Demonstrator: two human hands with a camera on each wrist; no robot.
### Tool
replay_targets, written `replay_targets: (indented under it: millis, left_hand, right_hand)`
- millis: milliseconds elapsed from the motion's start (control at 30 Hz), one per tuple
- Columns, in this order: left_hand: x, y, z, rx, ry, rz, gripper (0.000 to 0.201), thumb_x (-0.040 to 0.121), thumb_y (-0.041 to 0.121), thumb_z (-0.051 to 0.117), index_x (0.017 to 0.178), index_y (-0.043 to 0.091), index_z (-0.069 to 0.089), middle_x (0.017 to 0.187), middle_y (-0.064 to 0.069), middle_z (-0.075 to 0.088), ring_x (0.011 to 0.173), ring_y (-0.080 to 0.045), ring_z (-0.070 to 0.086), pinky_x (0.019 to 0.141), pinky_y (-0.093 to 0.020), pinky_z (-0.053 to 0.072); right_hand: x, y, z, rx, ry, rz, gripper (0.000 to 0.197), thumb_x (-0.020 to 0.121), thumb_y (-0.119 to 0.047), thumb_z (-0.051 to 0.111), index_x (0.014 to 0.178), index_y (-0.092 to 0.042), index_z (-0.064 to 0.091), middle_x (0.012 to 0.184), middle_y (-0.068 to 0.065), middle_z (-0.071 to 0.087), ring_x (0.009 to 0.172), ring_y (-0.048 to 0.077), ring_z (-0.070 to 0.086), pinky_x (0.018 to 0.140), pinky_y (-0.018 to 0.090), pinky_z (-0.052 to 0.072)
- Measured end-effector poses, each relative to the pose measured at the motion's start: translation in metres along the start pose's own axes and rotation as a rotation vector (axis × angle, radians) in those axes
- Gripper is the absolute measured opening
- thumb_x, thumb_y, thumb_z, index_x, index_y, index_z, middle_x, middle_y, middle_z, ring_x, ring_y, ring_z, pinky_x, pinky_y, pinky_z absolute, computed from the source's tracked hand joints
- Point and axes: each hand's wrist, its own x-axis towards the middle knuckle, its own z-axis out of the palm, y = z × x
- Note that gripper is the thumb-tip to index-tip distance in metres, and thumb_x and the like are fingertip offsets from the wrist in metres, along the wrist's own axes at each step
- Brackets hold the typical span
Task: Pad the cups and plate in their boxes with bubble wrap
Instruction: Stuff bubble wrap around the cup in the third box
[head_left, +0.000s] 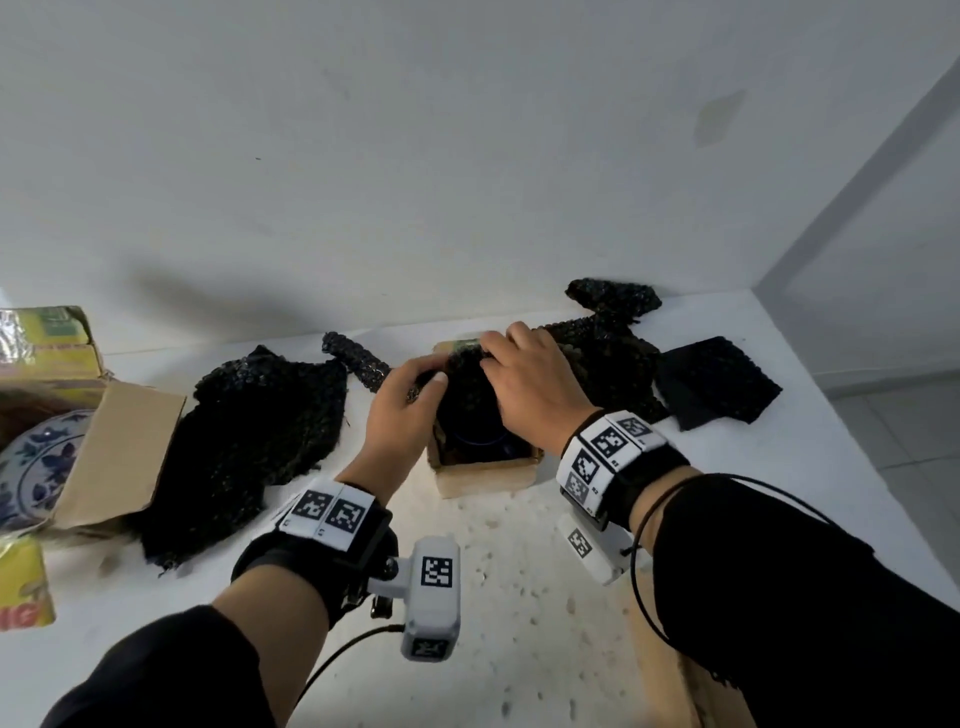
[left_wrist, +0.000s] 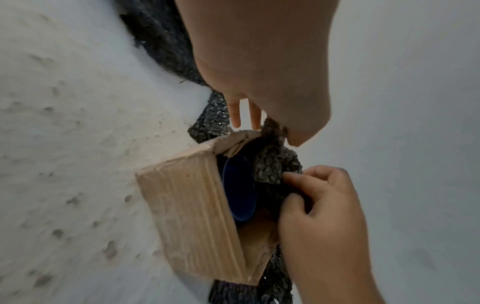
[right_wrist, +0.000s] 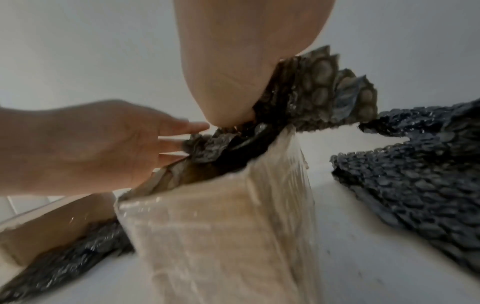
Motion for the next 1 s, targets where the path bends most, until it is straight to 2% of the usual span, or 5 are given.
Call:
replay_targets:
  millis: [167, 300, 500, 700, 1000]
  left_hand:
    - [-0.003, -0.006, -0.007, -0.388, -0.172, -0.14, 0.04, 0.093, 0.048, 0.032, 0.132, 0.041, 0.038, 0.129, 0.018, 0.052, 0.119, 0.008, 0.044, 0.087, -0.022, 0.039]
    - [-0.006, -0.019, -0.009, -0.378, -0.22, -0.135, 0.036, 0.103, 0.035, 0.018, 0.136, 0.039, 0.031, 0.127, 0.027, 0.047, 0.127, 0.005, 0.039, 0.093, -0.021, 0.036]
    - [-0.006, -0.029, -0.007, -0.339, -0.276, -0.106, 0.041, 0.103, 0.031, 0.016, 0.14, 0.035, 0.034, 0.133, 0.029, 0.043, 0.113, 0.024, 0.039, 0.088, -0.008, 0.037]
    - [-0.006, -0.034, -0.006, -0.325, -0.329, -0.053, 0.051, 0.091, 0.047, 0.022, 0.14, 0.038, 0.029, 0.135, 0.032, 0.038, 0.126, 0.018, 0.032, 0.099, -0.007, 0.03]
    - [-0.003, -0.038, -0.013, -0.303, -0.373, -0.092, 0.045, 0.103, 0.036, 0.022, 0.147, 0.028, 0.026, 0.144, 0.024, 0.031, 0.125, 0.017, 0.031, 0.093, 0.003, 0.029]
  right_hand:
    - [-0.014, -0.015, 0.015, -0.027, -0.102, 0.061, 0.029, 0.074, -0.024, 0.058, 0.095, -0.006, 0.067, 0.114, 0.007, 0.056, 0.097, 0.026, 0.047, 0.079, 0.034, 0.029]
    - [-0.014, -0.024, 0.02, 0.017, -0.244, 0.096, 0.04, 0.086, -0.033, 0.051, 0.107, -0.001, 0.063, 0.124, 0.013, 0.051, 0.111, 0.03, 0.045, 0.098, 0.039, 0.034]
    - [-0.016, -0.028, 0.016, 0.149, -0.337, 0.134, 0.061, 0.089, -0.035, 0.045, 0.142, -0.008, 0.031, 0.142, 0.012, 0.036, 0.132, 0.029, 0.031, 0.112, 0.037, 0.02]
    - [0.011, -0.031, 0.011, 0.182, -0.41, 0.254, 0.05, 0.084, -0.036, 0.046, 0.128, -0.012, 0.043, 0.128, 0.007, 0.047, 0.122, 0.025, 0.04, 0.103, 0.036, 0.027]
    - [0.028, -0.046, 0.024, 0.112, -0.451, 0.35, 0.038, 0.088, -0.035, 0.049, 0.12, -0.015, 0.053, 0.126, 0.009, 0.046, 0.121, 0.028, 0.038, 0.103, 0.038, 0.027]
